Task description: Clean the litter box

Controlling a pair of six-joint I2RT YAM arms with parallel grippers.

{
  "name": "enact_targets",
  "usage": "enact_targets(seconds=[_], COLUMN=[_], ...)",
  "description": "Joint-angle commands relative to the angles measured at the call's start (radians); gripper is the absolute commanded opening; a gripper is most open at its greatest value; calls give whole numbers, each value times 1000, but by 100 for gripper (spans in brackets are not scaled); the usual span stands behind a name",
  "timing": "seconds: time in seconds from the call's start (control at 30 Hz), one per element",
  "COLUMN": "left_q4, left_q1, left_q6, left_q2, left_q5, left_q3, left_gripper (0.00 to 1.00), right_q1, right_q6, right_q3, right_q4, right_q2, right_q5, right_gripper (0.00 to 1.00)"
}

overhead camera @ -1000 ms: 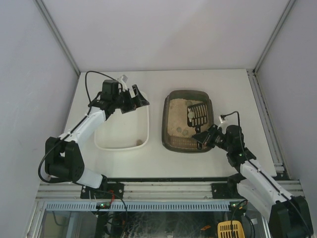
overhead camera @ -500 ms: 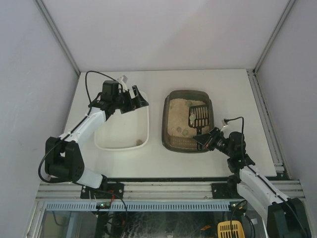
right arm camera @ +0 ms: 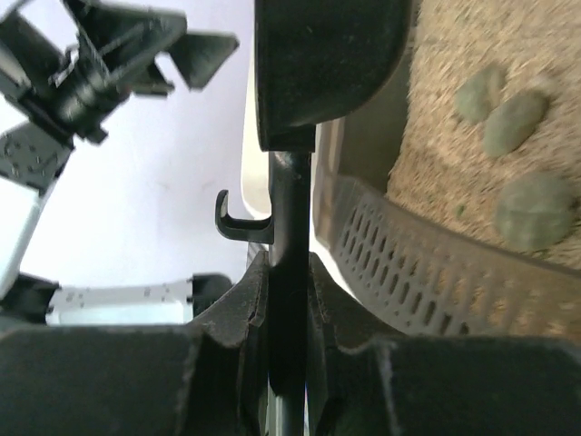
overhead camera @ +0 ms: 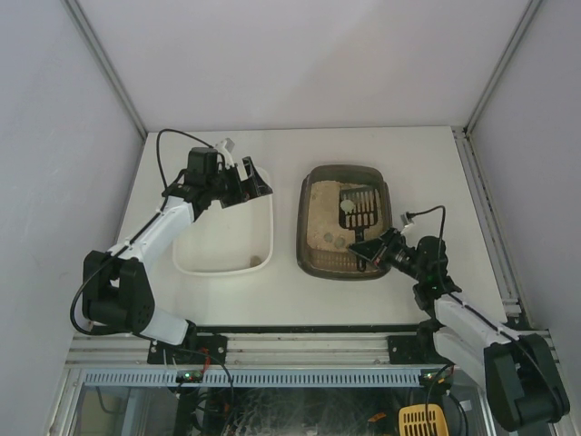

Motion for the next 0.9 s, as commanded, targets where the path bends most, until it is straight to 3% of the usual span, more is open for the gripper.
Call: enact_targets(seconds=[0.0, 0.1, 0.23, 0.37, 0.5, 0.63, 0.77, 0.87], left_q4=[34, 35, 33, 34, 35, 26, -92, -153], left_q1=[3, 3, 2, 3, 3, 6, 26, 105], left_q6=[25, 31, 31, 35, 36, 57, 217, 280], left_q2=[-36, -40, -34, -37, -37, -45, -67, -84], left_q5=[2, 2, 4, 6, 11, -16, -331, -368], left_q3=[-22, -24, -23, -25, -25, -13, 122, 214], left_gripper=[98, 98, 98, 98, 99, 99, 100, 100], right_q1=[1, -69, 10, -12, 90, 85, 172, 249], right_q6=[40, 154, 154, 213, 113, 102, -71, -182], right_q3=[7, -51, -4, -10, 67, 90, 237, 355], right_q4=[202, 412, 472, 567, 416, 361, 4, -228], right_q2=[44, 136, 218, 258, 254, 241, 198, 203], right_q5=[-32, -76, -89, -78, -53, -38, 49, 115], right_gripper=[0, 0, 0, 0, 0, 0, 0, 0])
